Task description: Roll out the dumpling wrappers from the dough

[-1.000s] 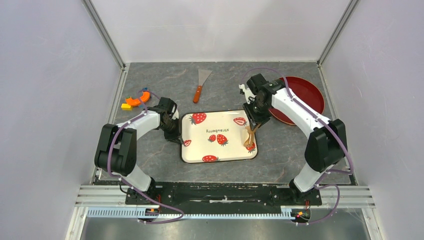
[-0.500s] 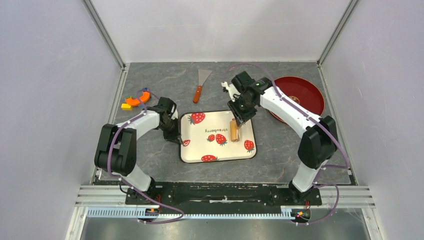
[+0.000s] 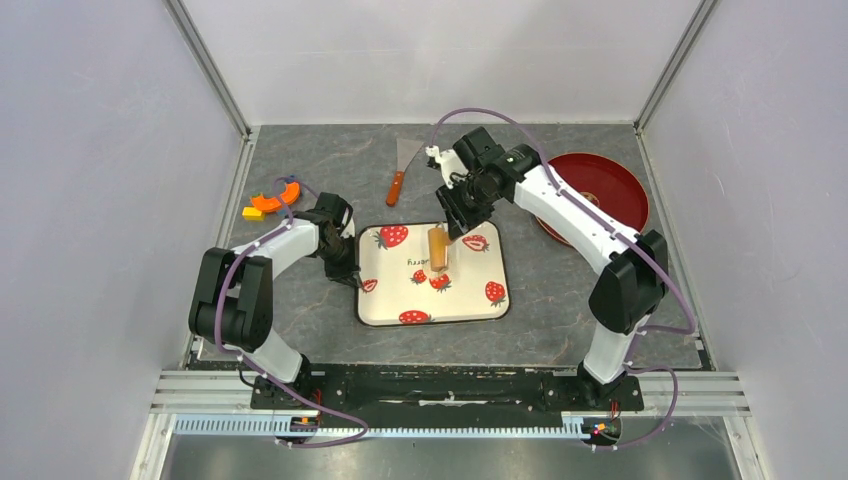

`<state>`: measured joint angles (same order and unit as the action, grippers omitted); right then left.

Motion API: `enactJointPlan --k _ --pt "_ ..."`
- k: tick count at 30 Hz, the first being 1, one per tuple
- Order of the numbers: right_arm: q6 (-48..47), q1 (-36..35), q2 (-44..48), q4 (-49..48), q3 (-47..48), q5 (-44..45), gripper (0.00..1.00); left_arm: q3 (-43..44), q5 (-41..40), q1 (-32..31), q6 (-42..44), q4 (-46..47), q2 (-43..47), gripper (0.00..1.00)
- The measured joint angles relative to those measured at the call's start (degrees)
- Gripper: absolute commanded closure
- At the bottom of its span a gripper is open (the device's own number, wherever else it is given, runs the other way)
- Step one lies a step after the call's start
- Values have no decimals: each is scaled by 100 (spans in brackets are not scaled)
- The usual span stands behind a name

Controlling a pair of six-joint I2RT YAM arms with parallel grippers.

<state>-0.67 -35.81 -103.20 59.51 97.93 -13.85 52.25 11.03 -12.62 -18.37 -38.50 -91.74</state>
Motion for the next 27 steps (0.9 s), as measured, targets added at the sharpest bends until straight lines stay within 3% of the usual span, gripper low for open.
enactJointPlan --k 9,15,27 --pt "203 -9 234 -785 -382 -970 100 0 -20 0 7 -17 0 94" --pt "264 -7 269 -850 -1043 -732 100 0 -76 -4 42 -55 76 92" --pt "529 306 306 -828 -1497 -256 100 33 -173 -13 48 -81 81 94"
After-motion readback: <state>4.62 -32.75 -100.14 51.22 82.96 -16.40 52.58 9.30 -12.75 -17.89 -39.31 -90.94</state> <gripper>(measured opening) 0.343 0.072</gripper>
